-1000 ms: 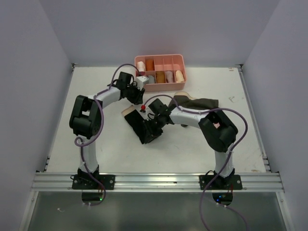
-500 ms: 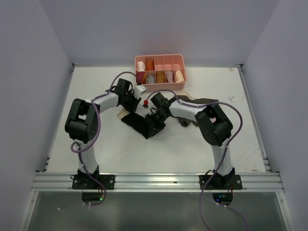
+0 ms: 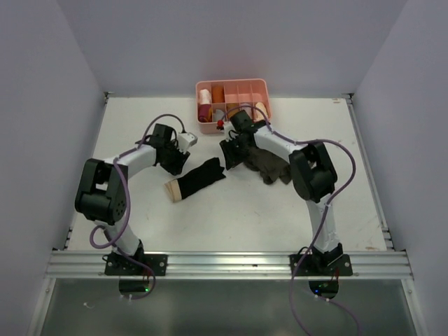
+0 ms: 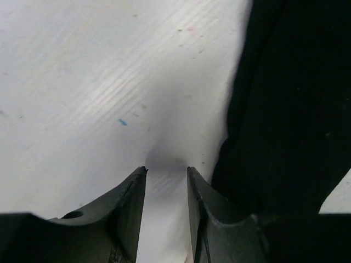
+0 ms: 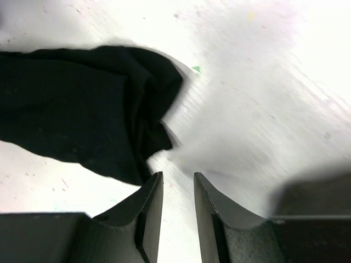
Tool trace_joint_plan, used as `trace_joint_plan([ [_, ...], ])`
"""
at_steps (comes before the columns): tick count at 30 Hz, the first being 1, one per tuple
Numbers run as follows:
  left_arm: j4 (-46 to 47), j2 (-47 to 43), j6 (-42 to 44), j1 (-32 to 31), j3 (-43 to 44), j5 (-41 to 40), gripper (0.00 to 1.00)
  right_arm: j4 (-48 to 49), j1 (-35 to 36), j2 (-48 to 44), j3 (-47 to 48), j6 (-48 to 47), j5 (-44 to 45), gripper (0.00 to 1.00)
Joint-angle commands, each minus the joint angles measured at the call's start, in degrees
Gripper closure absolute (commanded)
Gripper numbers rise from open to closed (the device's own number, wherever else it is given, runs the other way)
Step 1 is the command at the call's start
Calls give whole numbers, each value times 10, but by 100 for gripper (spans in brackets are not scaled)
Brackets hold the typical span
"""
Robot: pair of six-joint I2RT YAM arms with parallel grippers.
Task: Roll the underwear
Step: Fold the underwear
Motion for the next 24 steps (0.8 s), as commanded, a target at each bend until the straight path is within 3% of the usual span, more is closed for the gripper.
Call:
trace_joint_plan([
  [1,0,-33,-14,38,21,16,60,-25,-1,-72,-24,-36,-4,66],
  [5,-13,-13,-19,65,70,27,59,-16,19,-147,-93,18,-54,65],
  [8,-22,-6,2,69,64,15,61,-3,42,-152,-129,48,-48,66],
  [19,-48,-50,79,48,-45,-8,70,47,64,-61,-141,118,-17,69],
  [24,-57,-89,111,33,-120,37,71,56,59,-10,-86,126,-4,69],
])
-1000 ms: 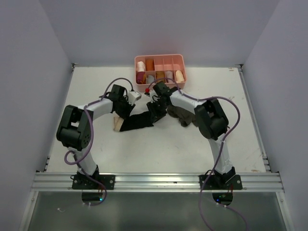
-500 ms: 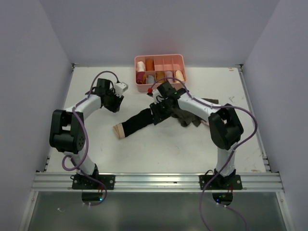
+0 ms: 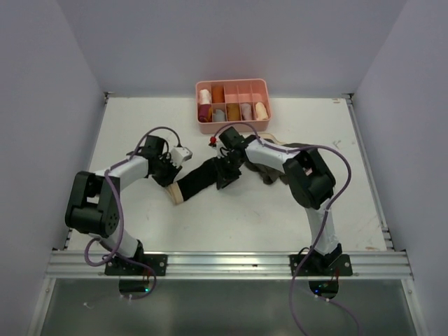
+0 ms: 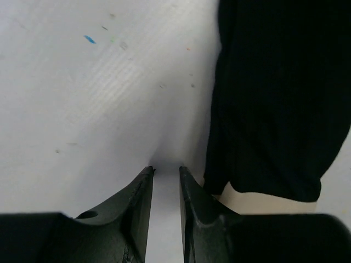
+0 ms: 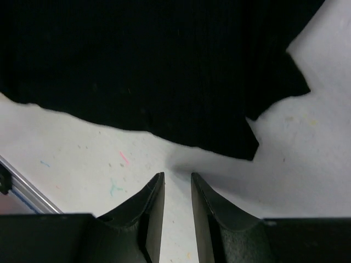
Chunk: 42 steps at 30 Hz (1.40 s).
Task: Roll the underwear
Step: Fold the underwear
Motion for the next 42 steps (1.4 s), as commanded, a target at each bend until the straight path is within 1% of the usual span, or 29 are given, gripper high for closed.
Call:
trace_joint_plan([
  [1,-30,-26,30,-10,-57,41,72,27,-5,45,42,14,36,69],
  [5,-33,-41,36,-18,-82,100,73,33,-22,84,96,26,38,69],
  [7,-28,-45,33,-33,-83,106,73,33,-33,91,126,29,42,69],
  [11,-38,-11,30,-43,-46,168,71,34,-50,104,165,23,52,69],
  [15,-36,28,33,-63,-23,186,69,21,-64,124,211,17,54,69],
  [18,-17,42,4,-67,-6,165,70,12,-71,114,213,1,59,69],
  [19,-18,40,-5,-55,2,158,72,12,-73,94,207,-1,49,69],
  [21,-28,9,1,-20,6,192,73,16,-80,64,189,-13,28,70],
  [22,-30,-10,19,32,9,238,72,25,-80,35,184,-15,-3,70],
  [23,-49,-49,39,58,12,266,69,32,-80,23,177,-14,-17,69],
  [24,-65,-67,63,78,17,289,69,33,-78,14,177,-6,-37,69],
  [25,-78,-81,99,100,26,317,69,40,-76,6,177,5,-81,68],
  [26,-107,-101,112,102,32,333,68,44,-72,-3,177,30,-93,68],
  [27,-121,-107,132,101,37,351,67,45,-58,-6,178,38,-102,67],
  [28,-128,-112,133,99,43,378,66,48,-50,-7,179,43,-109,67],
  [31,-139,-115,151,73,47,397,66,82,-21,-7,165,73,-131,63],
  [33,-105,-114,126,50,35,395,65,95,-8,12,155,94,-134,62],
  [34,-93,-109,125,45,26,407,65,93,-6,22,156,101,-136,62],
  [37,-71,-98,109,17,10,407,65,105,-4,55,155,116,-144,63],
  [38,-43,-94,99,9,3,406,65,110,-4,61,149,120,-144,63],
  [42,-20,-69,88,-23,-9,419,65,110,-3,93,152,117,-141,63],
])
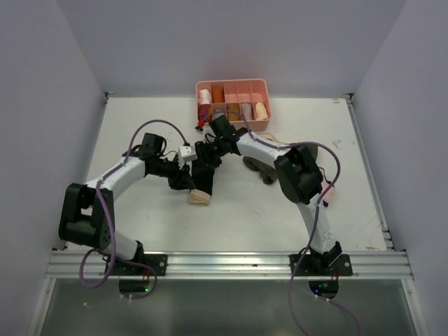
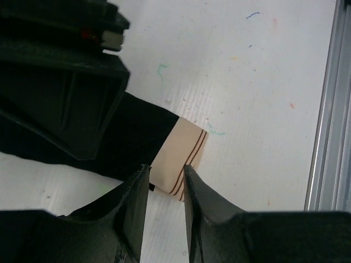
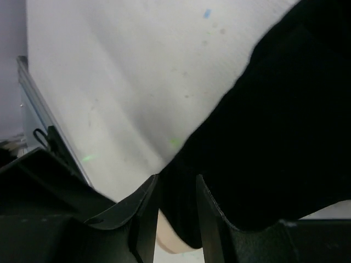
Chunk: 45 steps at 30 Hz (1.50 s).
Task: Roll the underwear
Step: Fold the underwear, then roll the underwear
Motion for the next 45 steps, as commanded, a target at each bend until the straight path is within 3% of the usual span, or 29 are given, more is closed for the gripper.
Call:
trace_joint_plan([
  [1,48,28,-9,-20,-12,37,65,4,-12,34,0,10,-6,63],
  [5,18,75,26,-27,-13,6,66,-4,-11,57,2,9,-9,63],
  [10,-12,119,64,-27,-19,-82,74,-19,-10,71,12,-7,-9,63],
  [15,-52,116,101,-29,-3,-77,73,-33,-10,68,31,-25,-8,63],
  [18,-58,40,107,-20,-5,-34,60,-21,-10,21,19,-36,-15,58],
  [21,-16,-65,77,-17,-14,-36,44,-14,-10,-38,16,-61,-1,47],
  [24,15,-134,42,-7,-6,-68,18,-44,-10,-97,30,-100,32,34],
  [25,21,-149,31,-3,-2,-87,0,-58,-10,-110,30,-125,41,26],
  [27,49,-156,-36,26,3,-98,0,-81,-10,-135,27,-158,65,20],
  [28,88,-150,-73,35,6,-130,0,-84,-10,-153,21,-177,80,12],
  [31,98,-99,-166,59,41,-169,0,-86,-10,-171,-32,-191,86,8],
  [34,7,-24,-80,71,102,-132,0,-63,-10,-177,-72,-188,53,7],
  [36,34,-13,-70,76,83,-214,0,-28,-8,-190,-122,-177,64,13],
  [39,133,-23,-23,60,17,-335,10,-65,-9,-185,-140,-184,127,21],
  [41,162,-22,22,38,-12,-359,10,-74,-15,-187,-156,-192,129,22],
  [43,114,7,75,26,2,-290,14,-80,-26,-192,-181,-204,119,22],
  [44,61,25,188,26,35,-254,16,-83,-30,-197,-186,-211,112,21],
  [45,5,59,227,26,47,-224,16,-96,-35,-198,-190,-224,101,20],
])
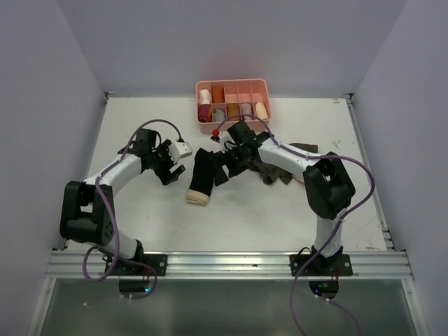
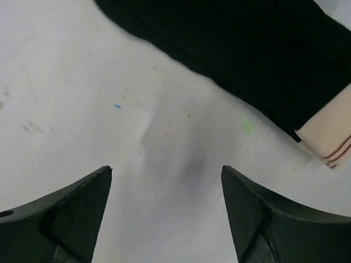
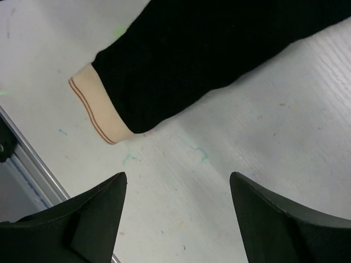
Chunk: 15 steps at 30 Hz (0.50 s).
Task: Roll the underwear
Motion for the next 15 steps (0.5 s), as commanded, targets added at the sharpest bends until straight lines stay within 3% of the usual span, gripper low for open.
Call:
trace_joint_plan([
  [1,-92,63,211,-13,53,65,16,-28,-28,-27,-8,-40,-7,19],
  [2,-112,83,269,-13,80,71,15,-32,-35,-29,-10,-42,-9,19],
  [5,-200,178,335,-16,170,74,14,-55,-58,-41,-9,-68,-21,18],
  [9,-286,266,376,-18,245,110,16,-66,-75,-65,-19,-86,-16,18],
  [15,-223,262,331,-55,214,104,18,-75,-108,-85,-36,-95,-13,17],
])
